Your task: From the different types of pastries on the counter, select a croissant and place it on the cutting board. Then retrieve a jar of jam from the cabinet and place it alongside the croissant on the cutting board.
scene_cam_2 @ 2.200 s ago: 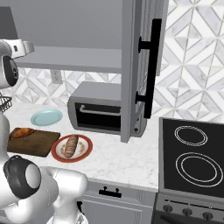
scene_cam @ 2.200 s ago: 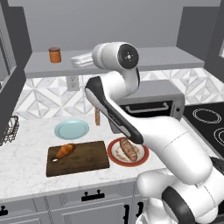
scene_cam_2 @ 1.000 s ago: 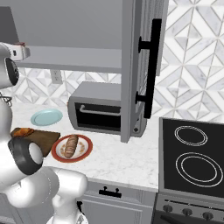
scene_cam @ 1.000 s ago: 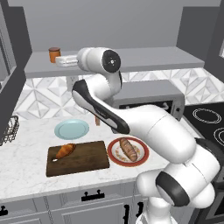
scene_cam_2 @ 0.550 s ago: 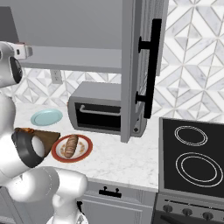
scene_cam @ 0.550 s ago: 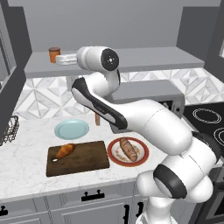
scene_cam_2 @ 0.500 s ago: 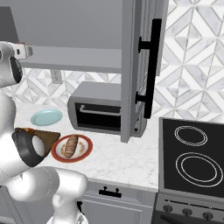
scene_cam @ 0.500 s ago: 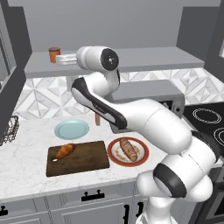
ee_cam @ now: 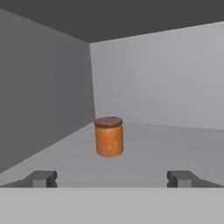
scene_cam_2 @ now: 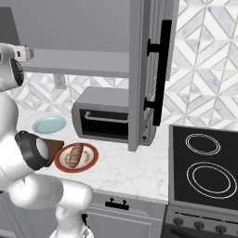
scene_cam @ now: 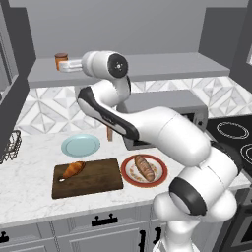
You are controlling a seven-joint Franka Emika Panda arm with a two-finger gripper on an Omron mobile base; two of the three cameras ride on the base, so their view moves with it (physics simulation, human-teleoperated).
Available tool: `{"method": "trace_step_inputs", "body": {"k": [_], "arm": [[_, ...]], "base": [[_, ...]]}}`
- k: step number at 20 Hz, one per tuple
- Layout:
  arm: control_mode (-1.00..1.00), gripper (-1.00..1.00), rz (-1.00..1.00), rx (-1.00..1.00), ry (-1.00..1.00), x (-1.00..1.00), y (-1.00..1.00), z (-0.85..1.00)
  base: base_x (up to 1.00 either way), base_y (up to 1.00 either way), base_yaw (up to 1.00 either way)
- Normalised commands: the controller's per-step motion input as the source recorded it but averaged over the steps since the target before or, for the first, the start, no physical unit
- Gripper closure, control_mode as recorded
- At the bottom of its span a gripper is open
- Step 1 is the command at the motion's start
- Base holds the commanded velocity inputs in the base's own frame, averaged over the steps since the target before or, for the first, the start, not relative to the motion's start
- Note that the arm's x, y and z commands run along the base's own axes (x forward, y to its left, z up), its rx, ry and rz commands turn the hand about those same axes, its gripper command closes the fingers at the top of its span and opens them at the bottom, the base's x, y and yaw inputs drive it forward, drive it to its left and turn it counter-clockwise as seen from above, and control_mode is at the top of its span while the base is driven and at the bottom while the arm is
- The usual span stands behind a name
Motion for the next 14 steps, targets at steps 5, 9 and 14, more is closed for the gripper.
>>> {"method": "trace_step_inputs", "body": {"k": [5, 9, 14], "arm": [[-1.00, -1.00, 0.00, 0.00, 0.00, 0.19, 0.09, 0.00], [-1.00, -1.00, 0.00, 0.00, 0.00, 0.13, 0.16, -0.04], [-1.00, -1.00, 0.00, 0.00, 0.00, 0.26, 0.02, -0.02]], "base": [[0.00, 0.00, 0.00], [0.00, 0.00, 0.00], [0.00, 0.00, 0.00]]}}
